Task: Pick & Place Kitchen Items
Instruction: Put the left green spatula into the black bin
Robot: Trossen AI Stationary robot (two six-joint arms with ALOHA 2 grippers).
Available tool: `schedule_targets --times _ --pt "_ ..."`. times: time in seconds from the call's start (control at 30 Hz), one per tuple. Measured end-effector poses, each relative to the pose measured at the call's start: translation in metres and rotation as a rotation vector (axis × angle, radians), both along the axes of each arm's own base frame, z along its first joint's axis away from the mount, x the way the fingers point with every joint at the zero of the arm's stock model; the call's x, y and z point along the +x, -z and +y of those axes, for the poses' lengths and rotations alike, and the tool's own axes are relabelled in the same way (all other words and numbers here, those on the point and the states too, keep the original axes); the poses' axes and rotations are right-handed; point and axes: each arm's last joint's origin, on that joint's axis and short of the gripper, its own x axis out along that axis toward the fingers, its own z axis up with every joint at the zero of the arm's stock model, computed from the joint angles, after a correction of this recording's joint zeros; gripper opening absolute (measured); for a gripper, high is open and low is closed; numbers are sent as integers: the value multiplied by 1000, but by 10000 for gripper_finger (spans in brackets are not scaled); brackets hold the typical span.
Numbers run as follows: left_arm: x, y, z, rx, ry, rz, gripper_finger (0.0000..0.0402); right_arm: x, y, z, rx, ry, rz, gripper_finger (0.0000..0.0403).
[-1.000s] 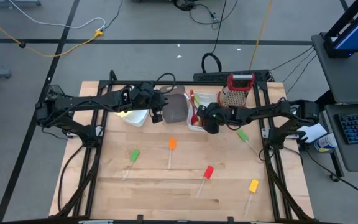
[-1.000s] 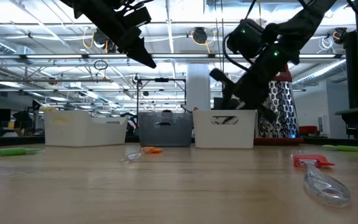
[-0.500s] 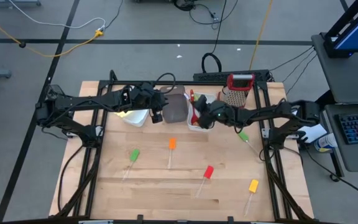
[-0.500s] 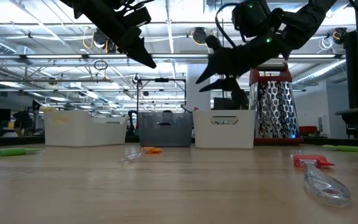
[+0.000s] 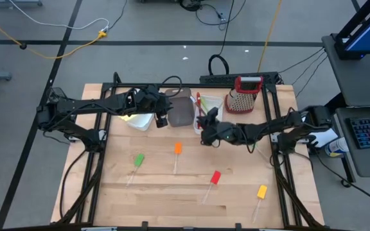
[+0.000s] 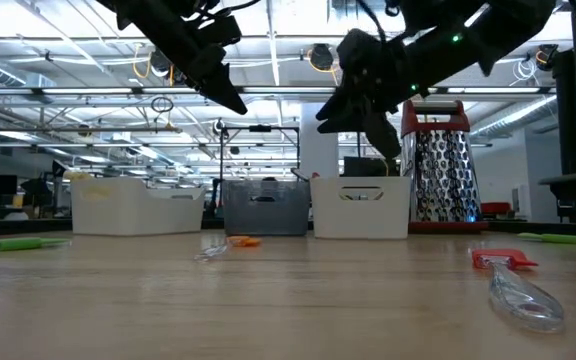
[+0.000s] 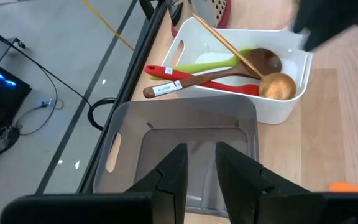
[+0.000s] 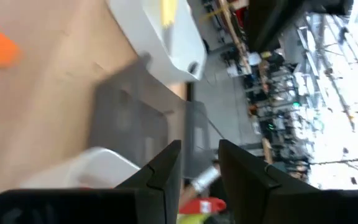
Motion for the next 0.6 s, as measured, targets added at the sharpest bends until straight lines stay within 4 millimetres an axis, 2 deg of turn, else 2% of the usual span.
schedule_targets --times 0.27,0.6 --pt "0 0 0 -15 -11 -7 88 -4 8 25 143 -25 -8 125" --pt "-5 8 -7 -41 6 92 88 -9 16 35 370 26 -52 190"
